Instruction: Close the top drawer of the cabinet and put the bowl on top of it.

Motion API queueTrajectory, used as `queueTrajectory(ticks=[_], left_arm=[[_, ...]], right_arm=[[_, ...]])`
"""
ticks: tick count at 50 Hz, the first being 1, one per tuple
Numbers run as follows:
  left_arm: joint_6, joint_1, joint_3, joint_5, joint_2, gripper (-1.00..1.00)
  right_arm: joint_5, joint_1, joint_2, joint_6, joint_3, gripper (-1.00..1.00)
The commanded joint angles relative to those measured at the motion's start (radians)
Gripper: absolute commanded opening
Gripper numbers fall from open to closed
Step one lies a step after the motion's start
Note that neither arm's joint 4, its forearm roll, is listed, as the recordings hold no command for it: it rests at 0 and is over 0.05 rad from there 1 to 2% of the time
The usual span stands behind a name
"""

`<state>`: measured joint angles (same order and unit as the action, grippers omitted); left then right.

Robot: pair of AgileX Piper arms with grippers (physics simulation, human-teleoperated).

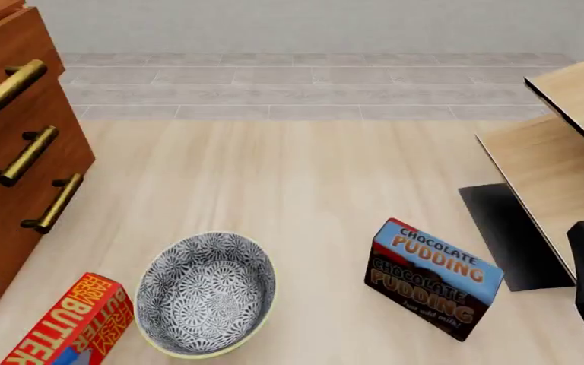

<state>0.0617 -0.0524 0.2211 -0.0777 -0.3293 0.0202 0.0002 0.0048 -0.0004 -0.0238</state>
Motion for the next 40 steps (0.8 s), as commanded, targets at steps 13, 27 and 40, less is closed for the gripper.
queueTrajectory(ticks=[13,27,40], left_arm=[[0.033,0.028,0.116,-0.077,-0.220,1.00],[0.047,0.020,0.151,-0.084,-0.317,1.00],[0.060,-0.034,0.152,-0.127,-0.355,1.00]], right_arm=[[-0.006,0.000,0.000,0.000,0.006,1.00],[-0.006,0.000,0.000,0.000,0.006,1.00],[-0.006,0.000,0.000,0.000,0.006,1.00]])
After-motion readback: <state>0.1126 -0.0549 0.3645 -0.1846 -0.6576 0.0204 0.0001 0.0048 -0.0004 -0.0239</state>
